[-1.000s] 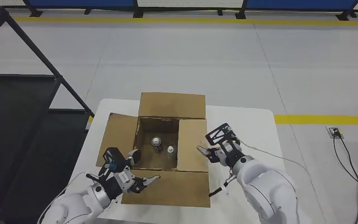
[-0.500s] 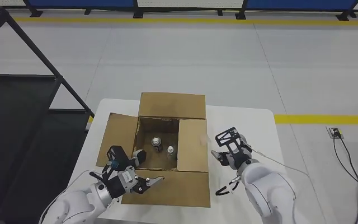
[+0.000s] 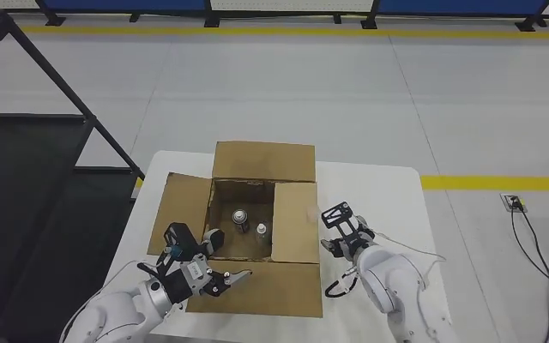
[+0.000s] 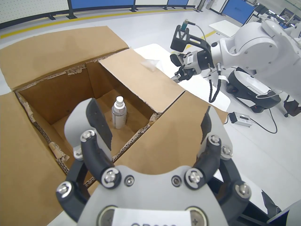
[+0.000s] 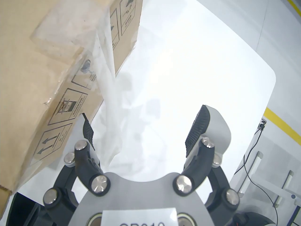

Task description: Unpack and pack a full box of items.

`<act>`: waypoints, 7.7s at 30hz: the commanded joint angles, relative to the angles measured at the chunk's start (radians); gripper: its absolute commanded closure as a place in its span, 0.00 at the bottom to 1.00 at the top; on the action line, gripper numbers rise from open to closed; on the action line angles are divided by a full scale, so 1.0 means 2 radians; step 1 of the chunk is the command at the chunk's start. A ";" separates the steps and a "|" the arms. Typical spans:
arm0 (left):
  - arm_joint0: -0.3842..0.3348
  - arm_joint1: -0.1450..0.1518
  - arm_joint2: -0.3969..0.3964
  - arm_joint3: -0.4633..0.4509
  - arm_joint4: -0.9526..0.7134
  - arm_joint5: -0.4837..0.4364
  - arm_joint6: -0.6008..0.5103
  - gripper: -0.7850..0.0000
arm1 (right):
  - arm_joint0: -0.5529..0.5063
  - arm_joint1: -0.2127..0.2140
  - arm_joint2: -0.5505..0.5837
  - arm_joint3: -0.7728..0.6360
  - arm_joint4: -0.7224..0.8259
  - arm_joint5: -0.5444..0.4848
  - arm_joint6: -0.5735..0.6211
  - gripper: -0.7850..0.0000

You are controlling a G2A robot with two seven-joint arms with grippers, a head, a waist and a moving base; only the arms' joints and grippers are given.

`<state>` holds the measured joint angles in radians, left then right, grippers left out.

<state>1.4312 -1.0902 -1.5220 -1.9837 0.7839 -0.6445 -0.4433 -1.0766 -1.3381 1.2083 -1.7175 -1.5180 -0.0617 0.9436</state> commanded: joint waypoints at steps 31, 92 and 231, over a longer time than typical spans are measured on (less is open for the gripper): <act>0.000 0.000 0.000 0.000 0.000 0.000 0.000 0.00 | 0.044 -0.021 0.000 0.087 -0.092 0.153 -0.045 0.00; -0.218 -0.013 0.173 0.171 -0.300 0.153 -0.282 0.00 | -0.104 -0.002 0.140 -0.054 0.023 0.016 -0.151 0.00; -0.465 -0.162 0.340 0.412 -0.394 0.144 -0.120 0.00 | -0.226 0.023 0.226 -0.192 0.087 0.032 -0.256 0.00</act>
<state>0.4757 -1.4279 -0.8098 -1.1146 -0.0208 -0.3601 -0.6858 -1.5329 -1.2923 1.6646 -2.0911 -1.3367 0.0027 0.4263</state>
